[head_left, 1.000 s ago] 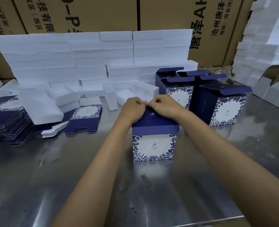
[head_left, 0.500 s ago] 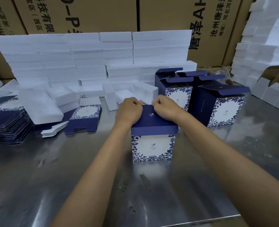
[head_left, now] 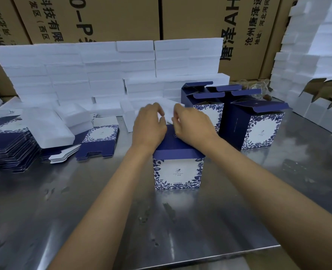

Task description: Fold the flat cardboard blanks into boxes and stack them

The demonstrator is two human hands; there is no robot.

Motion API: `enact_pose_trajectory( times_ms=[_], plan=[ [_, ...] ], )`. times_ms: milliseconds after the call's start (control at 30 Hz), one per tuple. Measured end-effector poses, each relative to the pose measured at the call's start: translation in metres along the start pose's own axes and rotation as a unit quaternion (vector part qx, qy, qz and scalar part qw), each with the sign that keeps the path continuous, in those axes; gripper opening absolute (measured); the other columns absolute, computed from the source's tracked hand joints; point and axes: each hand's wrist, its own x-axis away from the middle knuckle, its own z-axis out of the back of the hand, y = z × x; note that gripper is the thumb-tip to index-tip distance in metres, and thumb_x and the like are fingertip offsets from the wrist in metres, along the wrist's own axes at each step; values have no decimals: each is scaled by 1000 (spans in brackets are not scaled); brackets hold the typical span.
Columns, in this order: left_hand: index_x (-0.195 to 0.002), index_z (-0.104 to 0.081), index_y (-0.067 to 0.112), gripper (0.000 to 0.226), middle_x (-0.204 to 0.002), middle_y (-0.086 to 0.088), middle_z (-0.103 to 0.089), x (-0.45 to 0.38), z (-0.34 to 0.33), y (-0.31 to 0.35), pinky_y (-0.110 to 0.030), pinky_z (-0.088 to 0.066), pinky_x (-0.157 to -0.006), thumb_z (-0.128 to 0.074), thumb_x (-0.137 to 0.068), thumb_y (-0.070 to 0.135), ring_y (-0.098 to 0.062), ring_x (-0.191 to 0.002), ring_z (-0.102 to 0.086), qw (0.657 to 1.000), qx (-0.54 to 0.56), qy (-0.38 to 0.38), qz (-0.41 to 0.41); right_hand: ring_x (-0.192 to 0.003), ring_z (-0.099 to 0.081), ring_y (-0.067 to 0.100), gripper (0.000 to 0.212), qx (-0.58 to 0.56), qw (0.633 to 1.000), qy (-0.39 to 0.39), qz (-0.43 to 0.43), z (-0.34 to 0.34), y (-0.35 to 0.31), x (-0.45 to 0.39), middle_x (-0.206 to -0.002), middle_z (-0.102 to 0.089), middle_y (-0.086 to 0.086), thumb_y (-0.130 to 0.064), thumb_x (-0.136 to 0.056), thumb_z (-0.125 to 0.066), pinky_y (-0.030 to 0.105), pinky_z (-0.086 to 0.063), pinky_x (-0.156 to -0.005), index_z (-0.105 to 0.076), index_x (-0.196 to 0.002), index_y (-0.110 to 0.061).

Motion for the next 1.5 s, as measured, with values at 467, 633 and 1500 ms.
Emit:
enact_pose_trajectory(
  times_ms=[467, 633, 1500],
  plan=[
    [-119, -68, 24, 37, -151, 18, -40, 84, 20, -29, -5, -38, -96, -68, -83, 34, 13, -136, -35, 915, 372, -158, 9, -108, -62, 24, 40, -71, 986, 100, 109, -10, 15, 88, -115, -69, 1, -42, -104, -44, 42, -44, -90, -70, -112, -12],
    [-101, -75, 20, 29, -153, 12, -41, 94, 13, -26, -8, -45, -90, -78, -73, 23, 14, -129, -44, 882, 455, -119, 24, -127, -51, 9, 18, -332, 938, 93, 33, -15, 20, 101, -127, -63, -8, -23, -94, -73, 39, -37, -109, -75, -112, -22],
    [-121, -71, 24, 35, -158, -5, -37, 30, -72, 41, 3, -34, -90, -70, -91, 8, 3, -147, -21, 934, 325, -146, -25, -141, -48, 29, 58, 65, 985, 147, -62, -32, 70, 101, -149, -54, 10, -18, -89, -68, 52, -39, -113, -54, -143, -4]
  ],
)
